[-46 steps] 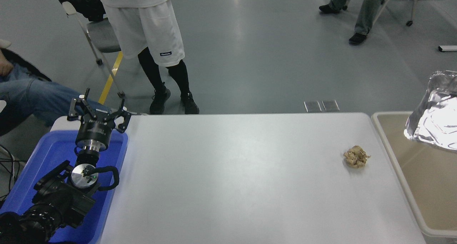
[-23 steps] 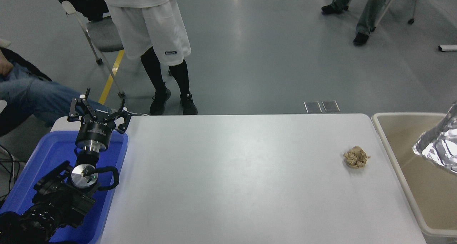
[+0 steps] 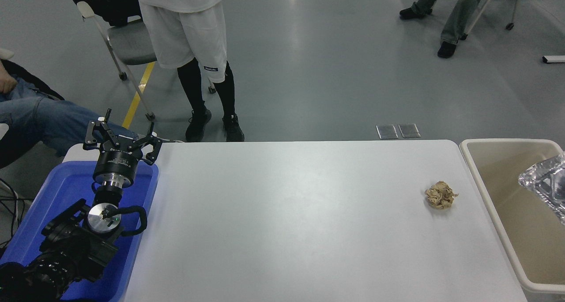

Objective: Pick up foil plate and place in dustbin

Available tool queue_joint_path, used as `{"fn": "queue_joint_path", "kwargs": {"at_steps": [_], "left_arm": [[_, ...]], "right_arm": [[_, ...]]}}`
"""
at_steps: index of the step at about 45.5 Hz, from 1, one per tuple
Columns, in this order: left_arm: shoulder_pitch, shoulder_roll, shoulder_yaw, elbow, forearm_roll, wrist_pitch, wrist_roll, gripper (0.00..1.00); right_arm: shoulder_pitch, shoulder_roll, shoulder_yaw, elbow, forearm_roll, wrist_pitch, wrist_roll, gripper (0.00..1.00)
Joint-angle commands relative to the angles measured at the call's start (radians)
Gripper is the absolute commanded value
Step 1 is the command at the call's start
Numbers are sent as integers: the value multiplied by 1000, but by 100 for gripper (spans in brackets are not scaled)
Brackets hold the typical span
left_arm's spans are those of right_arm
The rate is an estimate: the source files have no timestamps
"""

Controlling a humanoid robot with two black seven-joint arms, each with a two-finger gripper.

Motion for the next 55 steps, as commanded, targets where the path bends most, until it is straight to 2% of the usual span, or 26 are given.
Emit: {"fn": "queue_joint_path", "kwargs": {"at_steps": [1, 34, 36, 38, 44, 47, 55], "left_arm": [[0, 0, 0, 0, 0, 0, 0, 99], [0, 0, 0, 0, 0, -1, 0, 99], [0, 0, 0, 0, 0, -1, 0, 99], [0, 0, 0, 0, 0, -1, 0, 99], [0, 0, 0, 0, 0, -1, 0, 99], [0, 0, 0, 0, 0, -1, 0, 99], [0, 0, 0, 0, 0, -1, 0, 99]], "right_arm": [[-75, 49, 82, -17, 38, -88, -1, 0], [-147, 64, 145, -46, 52, -120, 1, 0], [-148, 58, 142, -48, 48, -121, 1, 29], [-148, 53, 143, -51, 48, -125, 1, 50], [-144, 55, 145, -60, 51, -140, 1, 86], [-141, 55, 145, -56, 52, -140, 1, 98], [-125, 61, 146, -33, 52, -131, 4, 100]]}}
